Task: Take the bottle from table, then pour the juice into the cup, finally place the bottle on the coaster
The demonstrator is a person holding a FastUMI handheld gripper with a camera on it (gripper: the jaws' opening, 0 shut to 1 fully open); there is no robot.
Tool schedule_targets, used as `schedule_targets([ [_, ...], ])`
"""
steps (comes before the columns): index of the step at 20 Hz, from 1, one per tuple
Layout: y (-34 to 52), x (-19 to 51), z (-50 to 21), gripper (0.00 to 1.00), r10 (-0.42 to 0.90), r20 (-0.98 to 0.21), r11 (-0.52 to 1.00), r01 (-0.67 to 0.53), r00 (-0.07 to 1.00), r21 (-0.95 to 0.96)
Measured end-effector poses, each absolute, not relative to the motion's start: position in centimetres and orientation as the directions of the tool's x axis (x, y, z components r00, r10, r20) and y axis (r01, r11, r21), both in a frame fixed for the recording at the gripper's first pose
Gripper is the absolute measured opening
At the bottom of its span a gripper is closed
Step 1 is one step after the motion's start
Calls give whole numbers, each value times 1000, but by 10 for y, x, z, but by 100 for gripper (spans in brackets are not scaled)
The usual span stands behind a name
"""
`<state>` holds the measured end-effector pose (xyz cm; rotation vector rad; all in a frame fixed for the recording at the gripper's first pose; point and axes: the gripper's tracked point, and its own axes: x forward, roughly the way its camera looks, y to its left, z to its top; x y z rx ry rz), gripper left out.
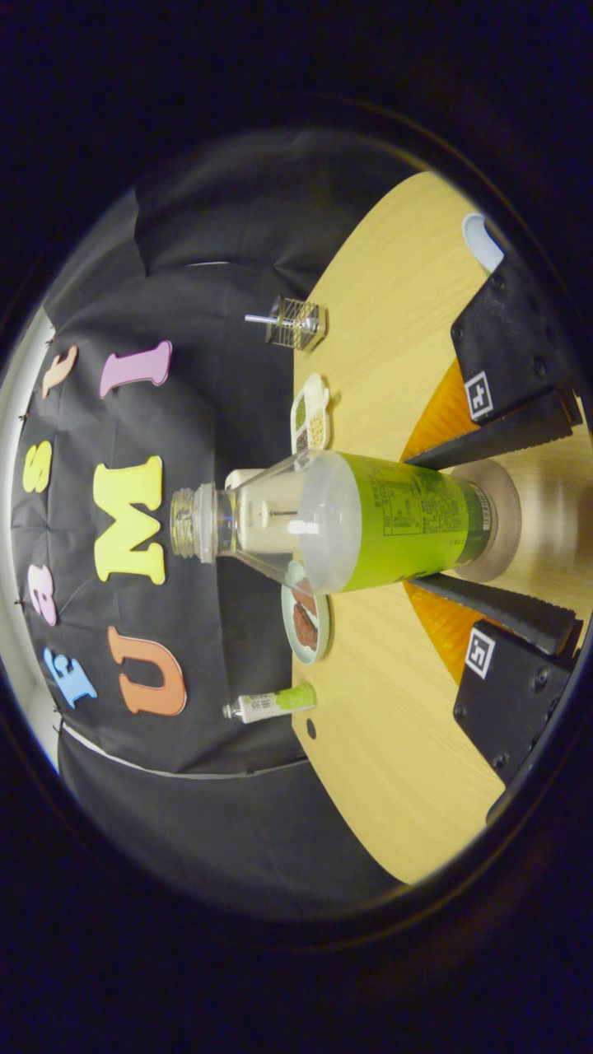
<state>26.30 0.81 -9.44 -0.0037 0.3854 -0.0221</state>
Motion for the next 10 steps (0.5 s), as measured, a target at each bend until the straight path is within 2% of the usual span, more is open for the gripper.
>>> schedule_targets([
  [6, 5, 264, -101, 83, -35, -409, 999, 19, 912, -43],
  [7, 7, 262, -102, 86, -31, -420, 999, 11, 907, -51],
  [8, 10, 263, -99, 95, -17, -415, 999, -4, 910, -49],
  [10, 14, 260, -97, 97, 6, -411, 999, -27, 912, -44],
])
